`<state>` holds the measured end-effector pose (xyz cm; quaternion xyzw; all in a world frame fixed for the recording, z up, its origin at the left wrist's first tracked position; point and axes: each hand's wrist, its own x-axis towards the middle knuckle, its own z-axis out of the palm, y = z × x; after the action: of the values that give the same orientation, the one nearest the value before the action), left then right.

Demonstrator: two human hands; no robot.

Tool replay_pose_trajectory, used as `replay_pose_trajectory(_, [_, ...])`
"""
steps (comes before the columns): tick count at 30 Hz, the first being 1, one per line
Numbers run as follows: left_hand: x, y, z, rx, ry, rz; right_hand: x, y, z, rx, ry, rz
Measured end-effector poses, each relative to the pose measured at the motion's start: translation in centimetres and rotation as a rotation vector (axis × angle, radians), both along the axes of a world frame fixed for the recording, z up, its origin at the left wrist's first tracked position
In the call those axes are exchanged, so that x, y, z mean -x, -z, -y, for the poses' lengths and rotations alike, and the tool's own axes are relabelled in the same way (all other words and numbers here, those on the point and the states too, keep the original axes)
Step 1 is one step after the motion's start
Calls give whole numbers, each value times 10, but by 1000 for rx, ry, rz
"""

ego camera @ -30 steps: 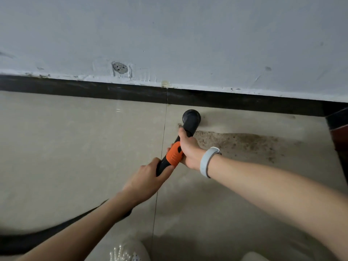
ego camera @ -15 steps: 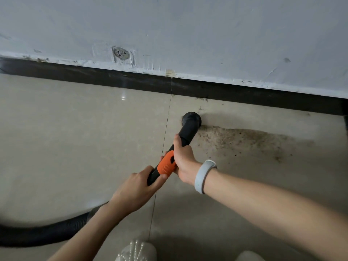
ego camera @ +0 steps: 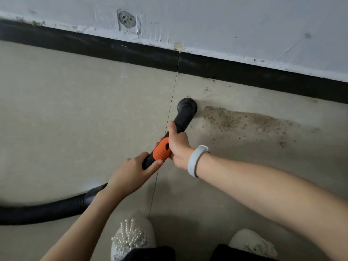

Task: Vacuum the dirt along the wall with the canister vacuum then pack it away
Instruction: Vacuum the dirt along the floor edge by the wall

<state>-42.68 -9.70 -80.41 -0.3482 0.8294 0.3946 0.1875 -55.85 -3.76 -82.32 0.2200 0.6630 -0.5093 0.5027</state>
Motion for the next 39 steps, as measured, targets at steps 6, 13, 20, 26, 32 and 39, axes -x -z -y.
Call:
replay_pose_trajectory(6, [32, -3, 8, 250, -16, -19, 44, -15, 23, 39, 55, -30])
replay_pose_trajectory(13, [29, 1, -21, 200, 80, -34, 45, -6, -13, -2, 100, -19])
replay_pose_trajectory(20, [83, 6, -33, 361, 344, -104, 116, -4, -56, -42, 281, -79])
replay_pose_trajectory(26, [65, 10, -16, 420, 240, -100, 112, 5, -20, 73, 235, -53])
replay_pose_trajectory(32, [23, 12, 2, 433, 49, -56, 78, 8, 28, 161, 56, 7])
replay_pose_trajectory(39, [75, 18, -10, 435, 308, -81, 117, 13, -27, 57, 260, -125])
